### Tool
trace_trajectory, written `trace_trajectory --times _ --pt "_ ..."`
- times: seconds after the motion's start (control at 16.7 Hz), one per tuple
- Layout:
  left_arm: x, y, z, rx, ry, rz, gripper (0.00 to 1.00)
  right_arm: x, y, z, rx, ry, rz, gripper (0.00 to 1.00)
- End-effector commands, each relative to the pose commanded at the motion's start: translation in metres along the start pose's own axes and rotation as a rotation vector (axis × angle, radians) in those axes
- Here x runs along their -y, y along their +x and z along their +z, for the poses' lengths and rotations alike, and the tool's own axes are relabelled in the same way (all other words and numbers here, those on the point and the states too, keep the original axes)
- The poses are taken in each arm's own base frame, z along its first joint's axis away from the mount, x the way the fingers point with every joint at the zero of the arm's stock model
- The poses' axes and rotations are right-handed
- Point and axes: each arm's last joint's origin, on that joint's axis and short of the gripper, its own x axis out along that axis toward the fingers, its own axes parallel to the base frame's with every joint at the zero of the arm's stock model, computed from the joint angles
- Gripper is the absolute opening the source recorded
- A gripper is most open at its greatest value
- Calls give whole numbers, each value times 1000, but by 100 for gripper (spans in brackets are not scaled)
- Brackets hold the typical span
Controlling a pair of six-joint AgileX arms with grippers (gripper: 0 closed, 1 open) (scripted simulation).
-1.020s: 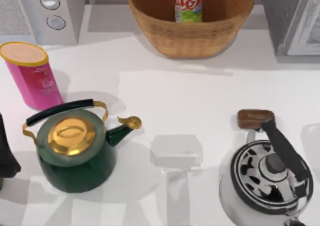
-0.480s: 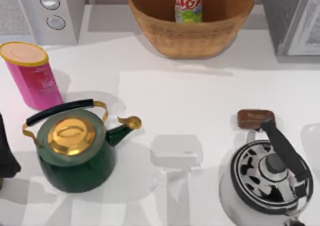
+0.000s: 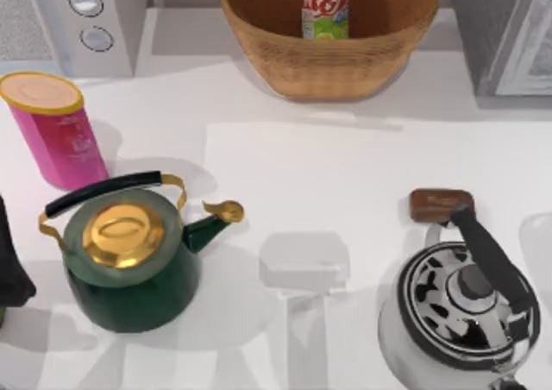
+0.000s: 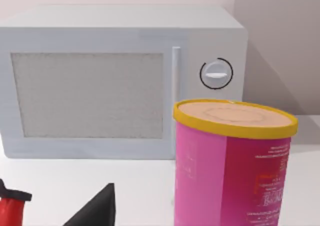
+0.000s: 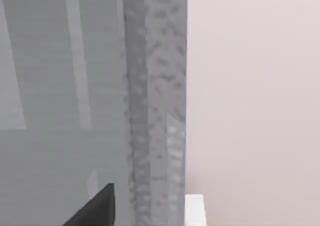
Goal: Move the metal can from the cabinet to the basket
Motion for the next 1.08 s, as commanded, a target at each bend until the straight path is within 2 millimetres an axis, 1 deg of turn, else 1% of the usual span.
trace_trajectory --times 0.12,0.24,0.42,0.54,0.6,0.72,0.78,1.08 --pt "0 0 0 0 0 0 100 4 1 44 -7 13 -2 100" --pt "0 0 0 0 0 0 100 -1 -1 89 -14 26 -3 100" --pt "0 0 0 0 0 0 100 -24 -12 152 -16 30 -4 100" --pt "0 0 0 0 0 0 100 -44 -21 185 -11 21 -4 100" --pt "0 0 0 0 0 0 100 -53 -25 198 -7 13 -4 100" --pt "0 0 0 0 0 0 100 -69 -32 217 2 -2 -4 100" --pt "0 0 0 0 0 0 100 -74 -35 222 5 -7 -4 100" --pt "0 0 0 0 0 0 100 -75 -36 225 7 -11 -7 100"
